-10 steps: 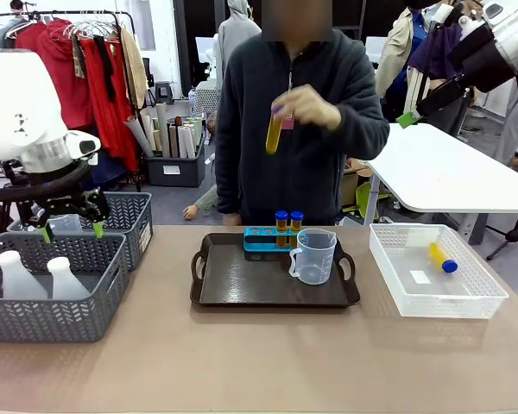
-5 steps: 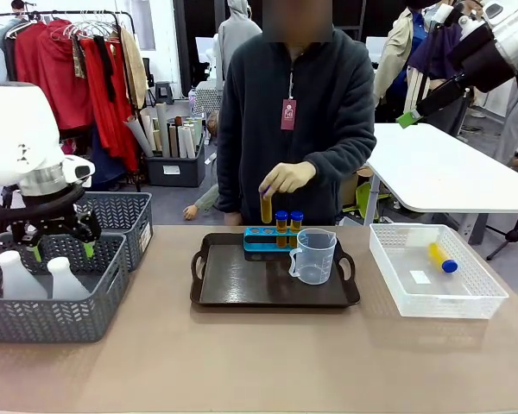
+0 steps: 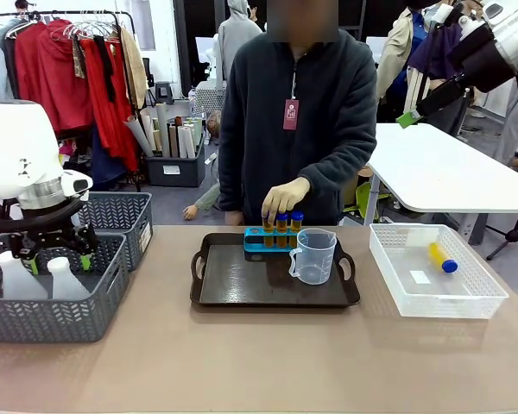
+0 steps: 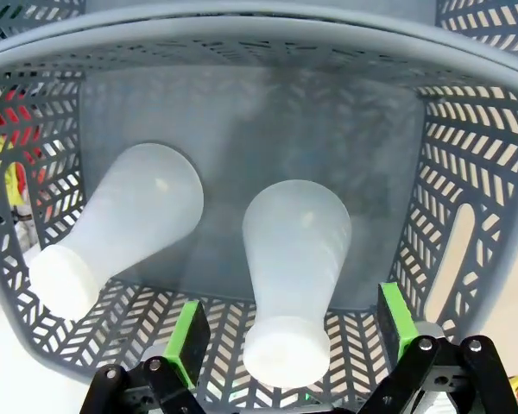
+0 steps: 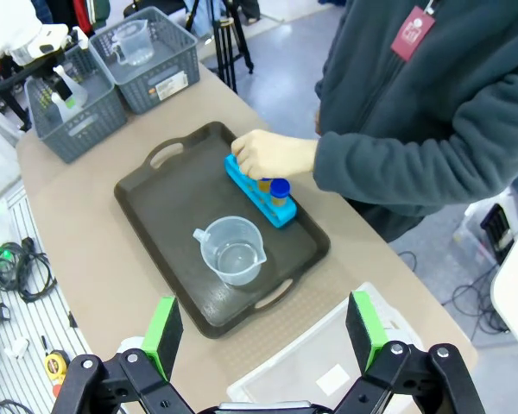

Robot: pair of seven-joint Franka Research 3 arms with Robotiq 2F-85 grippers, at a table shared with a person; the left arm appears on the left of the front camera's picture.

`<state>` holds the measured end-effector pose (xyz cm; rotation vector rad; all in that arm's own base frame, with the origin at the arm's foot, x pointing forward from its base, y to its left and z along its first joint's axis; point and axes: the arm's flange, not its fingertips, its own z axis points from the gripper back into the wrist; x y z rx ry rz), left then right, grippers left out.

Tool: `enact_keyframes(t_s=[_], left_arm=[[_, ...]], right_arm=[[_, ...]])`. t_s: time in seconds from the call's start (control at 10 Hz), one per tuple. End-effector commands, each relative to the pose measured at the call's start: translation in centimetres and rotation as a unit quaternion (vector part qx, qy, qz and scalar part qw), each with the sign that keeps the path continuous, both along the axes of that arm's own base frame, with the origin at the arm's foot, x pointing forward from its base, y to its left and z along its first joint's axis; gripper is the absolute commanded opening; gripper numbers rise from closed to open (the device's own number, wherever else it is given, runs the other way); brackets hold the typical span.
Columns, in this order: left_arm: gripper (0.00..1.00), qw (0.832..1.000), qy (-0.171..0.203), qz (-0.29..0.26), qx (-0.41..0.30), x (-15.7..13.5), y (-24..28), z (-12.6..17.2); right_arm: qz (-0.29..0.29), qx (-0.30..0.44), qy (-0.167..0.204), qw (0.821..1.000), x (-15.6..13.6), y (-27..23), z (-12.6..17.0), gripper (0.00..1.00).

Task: Prepare the laboratory tools.
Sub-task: Pick up one Small flask and place it on the Handle tray.

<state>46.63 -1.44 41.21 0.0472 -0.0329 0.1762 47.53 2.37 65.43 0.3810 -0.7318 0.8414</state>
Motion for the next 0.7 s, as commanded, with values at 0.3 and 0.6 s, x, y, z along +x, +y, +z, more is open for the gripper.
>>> enact_keyframes(t_s=[0.3, 0.6], left_arm=[[0.5, 1.0, -0.009, 0.019, -0.007, -0.19, 0.53, -0.36], [0.0, 1.0, -0.005, 0.015, -0.009, -0.28, 0.52, -0.38]], right_arm=[[0.005, 0.009, -0.001, 1.0, -0.06, -0.05, 0.2, 1.0], [0.005, 0.009, -0.001, 1.0, -0.06, -0.05, 0.2, 1.0]])
